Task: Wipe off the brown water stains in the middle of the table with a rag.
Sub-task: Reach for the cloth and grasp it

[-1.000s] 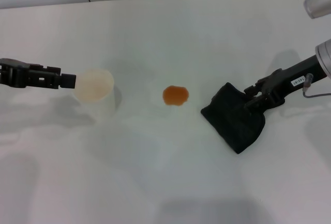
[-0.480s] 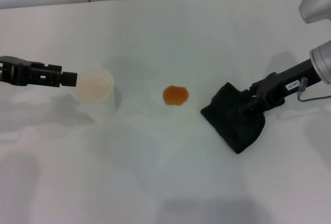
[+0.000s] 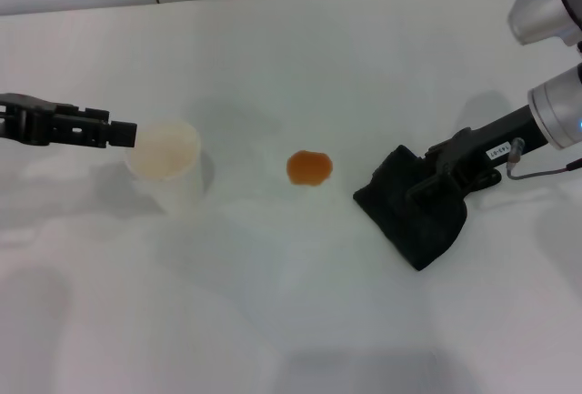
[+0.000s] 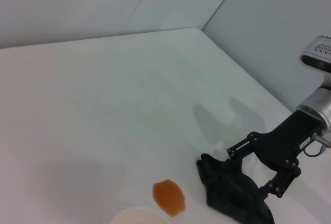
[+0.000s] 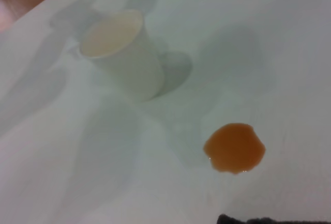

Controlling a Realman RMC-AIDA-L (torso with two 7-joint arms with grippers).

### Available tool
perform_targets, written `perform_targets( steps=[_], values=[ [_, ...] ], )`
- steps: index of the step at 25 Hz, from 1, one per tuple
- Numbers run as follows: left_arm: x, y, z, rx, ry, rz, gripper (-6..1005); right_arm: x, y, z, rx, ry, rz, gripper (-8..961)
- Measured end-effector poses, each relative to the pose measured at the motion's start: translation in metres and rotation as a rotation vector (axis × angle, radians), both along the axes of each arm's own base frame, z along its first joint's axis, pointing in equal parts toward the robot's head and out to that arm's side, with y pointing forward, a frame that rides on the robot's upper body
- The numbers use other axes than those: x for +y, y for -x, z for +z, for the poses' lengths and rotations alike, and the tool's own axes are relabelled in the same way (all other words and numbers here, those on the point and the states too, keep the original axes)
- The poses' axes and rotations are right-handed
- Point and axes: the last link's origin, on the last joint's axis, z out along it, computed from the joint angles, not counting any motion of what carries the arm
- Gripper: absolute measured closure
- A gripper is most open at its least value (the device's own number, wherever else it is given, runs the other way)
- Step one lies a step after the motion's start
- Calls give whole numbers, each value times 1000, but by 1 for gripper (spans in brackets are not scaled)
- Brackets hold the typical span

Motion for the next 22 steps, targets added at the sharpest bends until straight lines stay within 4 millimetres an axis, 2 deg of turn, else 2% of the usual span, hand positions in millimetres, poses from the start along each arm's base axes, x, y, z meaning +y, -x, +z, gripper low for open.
perform_targets(
  steps=[4, 10, 22],
  values=[
    [1, -1, 0, 1, 1, -3, 138, 2, -1, -2, -8, -7, 1, 115],
    [1, -1, 0, 1, 1, -3, 138, 1, -3, -1, -10, -9, -4, 167],
    [0, 0, 0, 8, 6, 0, 138, 1, -2, -13, -7, 6, 5, 224]
  ],
)
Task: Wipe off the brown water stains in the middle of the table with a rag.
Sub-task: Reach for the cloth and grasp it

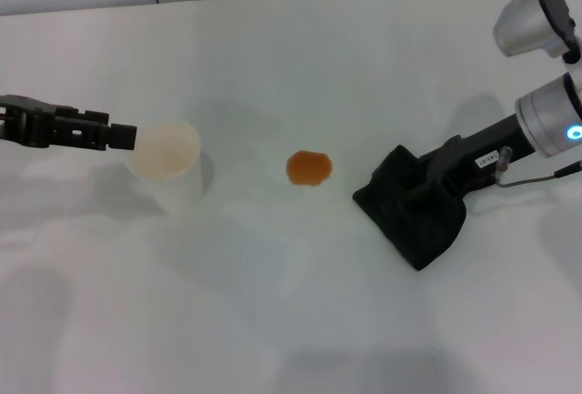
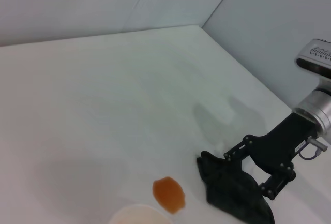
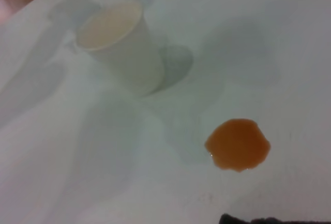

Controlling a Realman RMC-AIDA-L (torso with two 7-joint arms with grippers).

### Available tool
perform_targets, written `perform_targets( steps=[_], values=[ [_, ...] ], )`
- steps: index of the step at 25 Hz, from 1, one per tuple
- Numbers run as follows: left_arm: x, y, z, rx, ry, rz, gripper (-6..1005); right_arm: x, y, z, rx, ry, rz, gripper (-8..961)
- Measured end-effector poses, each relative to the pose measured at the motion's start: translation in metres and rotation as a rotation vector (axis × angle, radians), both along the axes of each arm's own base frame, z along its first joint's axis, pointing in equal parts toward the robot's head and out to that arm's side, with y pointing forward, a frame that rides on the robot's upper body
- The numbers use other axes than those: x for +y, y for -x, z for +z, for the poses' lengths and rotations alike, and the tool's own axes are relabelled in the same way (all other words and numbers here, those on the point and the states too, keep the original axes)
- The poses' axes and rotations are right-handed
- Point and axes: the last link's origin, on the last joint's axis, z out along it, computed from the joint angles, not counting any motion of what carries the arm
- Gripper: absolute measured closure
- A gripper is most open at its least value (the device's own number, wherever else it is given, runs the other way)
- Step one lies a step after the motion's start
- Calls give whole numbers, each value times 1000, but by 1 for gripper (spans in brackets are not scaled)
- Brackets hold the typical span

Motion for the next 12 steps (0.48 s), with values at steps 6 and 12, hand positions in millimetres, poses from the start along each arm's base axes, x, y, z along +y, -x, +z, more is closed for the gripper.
perform_targets(
  steps=[6, 12],
  values=[
    [-1, 1, -1, 6, 7, 3, 138, 2, 1, -6, -19, 7, 13, 225],
    [-1, 1, -2, 8, 11, 5, 138, 3, 1, -7, -23, 7, 15, 222]
  ],
)
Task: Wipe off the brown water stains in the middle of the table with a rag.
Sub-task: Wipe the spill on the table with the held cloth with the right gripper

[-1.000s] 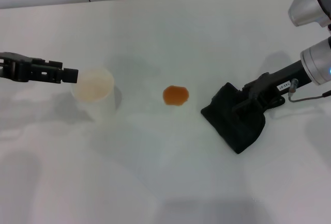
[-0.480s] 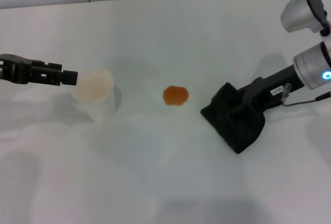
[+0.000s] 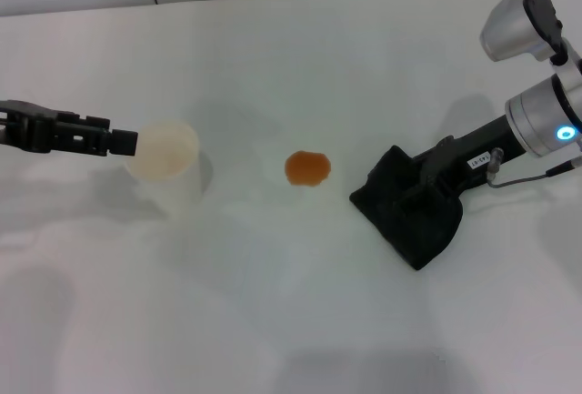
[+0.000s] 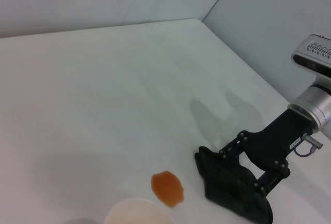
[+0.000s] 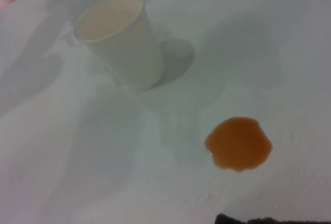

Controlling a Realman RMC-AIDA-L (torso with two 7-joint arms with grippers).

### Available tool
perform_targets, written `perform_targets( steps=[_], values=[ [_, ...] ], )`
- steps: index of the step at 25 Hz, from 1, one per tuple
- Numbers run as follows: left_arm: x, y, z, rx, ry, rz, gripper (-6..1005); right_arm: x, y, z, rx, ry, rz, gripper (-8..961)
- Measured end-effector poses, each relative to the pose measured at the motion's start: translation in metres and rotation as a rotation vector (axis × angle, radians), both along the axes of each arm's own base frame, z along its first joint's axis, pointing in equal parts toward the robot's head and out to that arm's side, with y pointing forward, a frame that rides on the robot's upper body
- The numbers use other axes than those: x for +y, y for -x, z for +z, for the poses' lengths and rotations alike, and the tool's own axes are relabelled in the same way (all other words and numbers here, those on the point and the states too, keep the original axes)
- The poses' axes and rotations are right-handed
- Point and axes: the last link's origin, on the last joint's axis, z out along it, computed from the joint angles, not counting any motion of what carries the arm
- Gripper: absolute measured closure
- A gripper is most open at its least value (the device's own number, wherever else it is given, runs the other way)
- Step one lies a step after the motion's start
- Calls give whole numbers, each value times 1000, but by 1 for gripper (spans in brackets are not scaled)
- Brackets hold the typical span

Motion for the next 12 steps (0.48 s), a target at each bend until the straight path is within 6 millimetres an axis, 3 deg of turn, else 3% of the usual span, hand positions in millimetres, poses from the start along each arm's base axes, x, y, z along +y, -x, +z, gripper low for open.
perform_targets(
  steps=[12],
  values=[
    [0, -2, -3, -3, 7, 1, 138, -2, -3, -1, -16, 5, -3, 234]
  ],
)
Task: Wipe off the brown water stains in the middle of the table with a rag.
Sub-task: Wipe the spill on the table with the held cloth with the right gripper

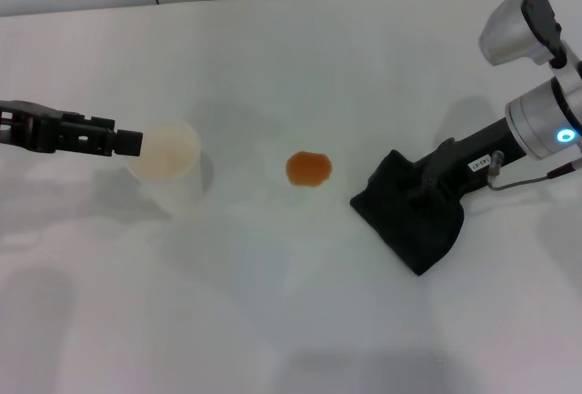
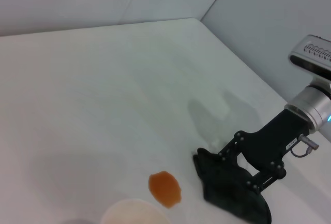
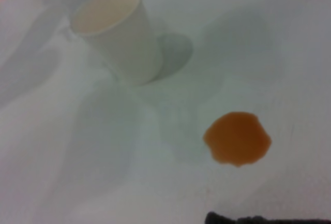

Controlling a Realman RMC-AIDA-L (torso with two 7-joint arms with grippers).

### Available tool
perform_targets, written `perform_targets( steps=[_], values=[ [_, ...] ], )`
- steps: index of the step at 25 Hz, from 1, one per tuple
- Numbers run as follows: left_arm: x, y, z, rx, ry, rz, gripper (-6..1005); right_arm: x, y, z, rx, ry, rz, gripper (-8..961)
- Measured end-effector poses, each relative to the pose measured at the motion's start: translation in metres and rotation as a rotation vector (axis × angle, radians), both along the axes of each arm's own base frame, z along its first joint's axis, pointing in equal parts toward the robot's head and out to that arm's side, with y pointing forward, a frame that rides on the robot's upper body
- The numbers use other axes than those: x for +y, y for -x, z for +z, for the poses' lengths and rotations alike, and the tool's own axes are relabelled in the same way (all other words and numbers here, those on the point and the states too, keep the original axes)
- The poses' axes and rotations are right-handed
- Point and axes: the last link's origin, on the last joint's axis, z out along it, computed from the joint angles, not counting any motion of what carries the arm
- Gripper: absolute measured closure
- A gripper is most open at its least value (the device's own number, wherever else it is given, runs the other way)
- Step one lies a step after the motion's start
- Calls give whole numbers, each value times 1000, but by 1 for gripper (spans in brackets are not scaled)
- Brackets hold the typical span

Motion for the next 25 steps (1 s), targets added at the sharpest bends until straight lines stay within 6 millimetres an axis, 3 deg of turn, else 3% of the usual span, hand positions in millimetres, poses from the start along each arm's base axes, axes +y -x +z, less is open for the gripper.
perform_targets(
  steps=[5, 7, 13, 25],
  values=[
    [0, -1, 0, -2, 4, 3, 138, -2, 1, -2, -12, 24, 0, 307],
    [-1, 0, -1, 2, 9, 5, 138, -3, 1, -3, -14, 34, 1, 525],
    [-1, 0, -2, 6, 13, 8, 138, -3, 3, -3, -15, 45, 9, 711],
    [-1, 0, -2, 8, 9, 9, 139, -1, 14, 2, 3, 71, 50, 776]
  ],
)
